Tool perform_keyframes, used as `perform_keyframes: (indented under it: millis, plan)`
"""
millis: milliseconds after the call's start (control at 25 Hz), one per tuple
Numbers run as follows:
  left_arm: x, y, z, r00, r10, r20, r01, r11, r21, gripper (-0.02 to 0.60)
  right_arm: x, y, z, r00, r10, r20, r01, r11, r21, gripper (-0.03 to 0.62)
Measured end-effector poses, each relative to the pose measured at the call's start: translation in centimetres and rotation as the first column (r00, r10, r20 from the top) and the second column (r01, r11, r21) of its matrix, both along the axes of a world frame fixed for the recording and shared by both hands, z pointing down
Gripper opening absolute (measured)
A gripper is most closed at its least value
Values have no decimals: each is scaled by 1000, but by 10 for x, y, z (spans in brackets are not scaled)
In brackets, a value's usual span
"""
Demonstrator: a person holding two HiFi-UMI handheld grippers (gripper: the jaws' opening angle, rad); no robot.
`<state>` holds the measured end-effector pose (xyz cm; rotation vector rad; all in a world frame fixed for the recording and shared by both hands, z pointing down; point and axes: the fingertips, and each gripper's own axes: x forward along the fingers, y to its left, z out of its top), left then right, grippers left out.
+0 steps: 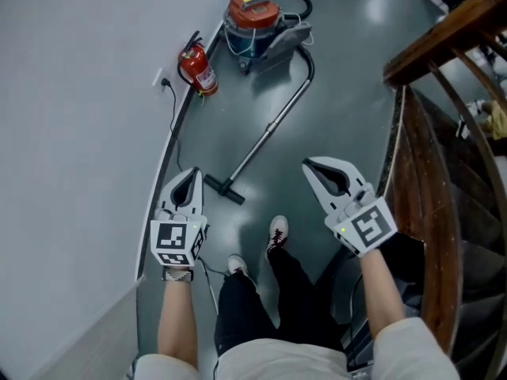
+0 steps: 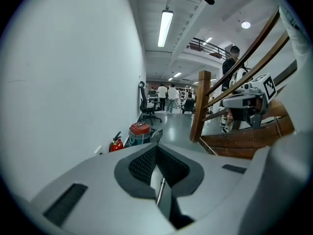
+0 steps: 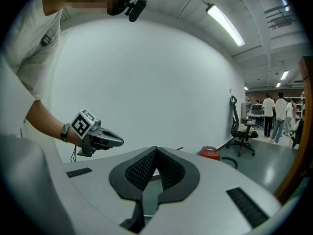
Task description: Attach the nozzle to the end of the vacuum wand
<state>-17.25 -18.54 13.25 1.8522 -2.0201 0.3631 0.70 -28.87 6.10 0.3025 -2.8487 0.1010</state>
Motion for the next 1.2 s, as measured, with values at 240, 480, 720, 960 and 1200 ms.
perform_keyframes:
  millis: [240, 480, 720, 960, 1200]
  plan:
    - [2, 7, -89, 998, 21, 51, -25, 997, 68, 0, 1, 12, -74, 999, 13, 41, -15, 999, 49, 26]
    - [19, 28, -156, 993, 70, 95, -81, 990, 115, 0, 3, 44, -143, 994, 34, 104, -44, 994, 97, 26]
    - [35, 59, -212, 989, 109, 105, -125, 979, 161, 0, 9, 88, -203, 991, 30, 128, -50, 987, 152, 27]
    - [48, 98, -255, 986, 115, 125, -137, 973, 184, 0, 22, 131, -252, 989, 40, 145, -68, 978, 195, 28]
    - [51, 140, -303, 987, 86, 138, -116, 965, 236, 0, 31, 179, -294, 984, 50, 169, -90, 967, 238, 28]
